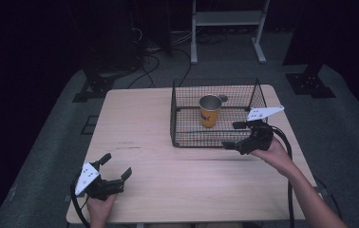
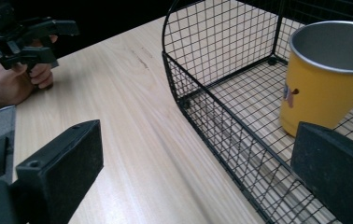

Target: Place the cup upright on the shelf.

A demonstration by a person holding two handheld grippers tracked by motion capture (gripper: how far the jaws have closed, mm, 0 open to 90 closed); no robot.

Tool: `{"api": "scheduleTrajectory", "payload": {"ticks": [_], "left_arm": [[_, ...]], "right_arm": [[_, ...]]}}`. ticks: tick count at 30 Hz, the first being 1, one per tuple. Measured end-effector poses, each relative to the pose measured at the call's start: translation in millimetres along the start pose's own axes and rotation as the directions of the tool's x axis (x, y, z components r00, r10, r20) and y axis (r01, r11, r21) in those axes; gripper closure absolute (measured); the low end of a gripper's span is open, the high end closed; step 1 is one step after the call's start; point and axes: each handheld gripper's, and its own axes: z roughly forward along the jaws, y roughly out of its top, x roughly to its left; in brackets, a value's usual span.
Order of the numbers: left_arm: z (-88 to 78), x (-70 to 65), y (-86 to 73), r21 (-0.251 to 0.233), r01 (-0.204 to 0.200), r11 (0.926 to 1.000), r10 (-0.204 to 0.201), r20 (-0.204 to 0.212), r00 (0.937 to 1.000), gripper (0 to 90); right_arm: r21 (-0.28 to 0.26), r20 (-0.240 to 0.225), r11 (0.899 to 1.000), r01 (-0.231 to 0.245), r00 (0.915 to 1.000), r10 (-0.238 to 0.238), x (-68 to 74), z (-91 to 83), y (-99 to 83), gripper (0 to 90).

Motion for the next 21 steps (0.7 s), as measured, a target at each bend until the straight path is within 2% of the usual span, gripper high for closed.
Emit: {"api": "scheduleTrajectory", "payload": {"ticks": [9, 21], "left_arm": [[0.0, 0.0, 0.0, 0.0, 0.0, 1.0, 0.0, 0.0, 1.0, 2.3], [0.1, -0.3, 0.0, 0.002, -0.002, 1.0, 0.002, -0.001, 1.0, 2.3]], "right_arm": [[0.002, -0.007, 1.0, -0.001, 1.0, 0.001, 7.2, -4.9, -13.0, 2.0], [-0.002, -0.005, 1.0, -0.013, 0.9999, 0.013, 18.3, -13.1, -39.7, 2.0]]}}
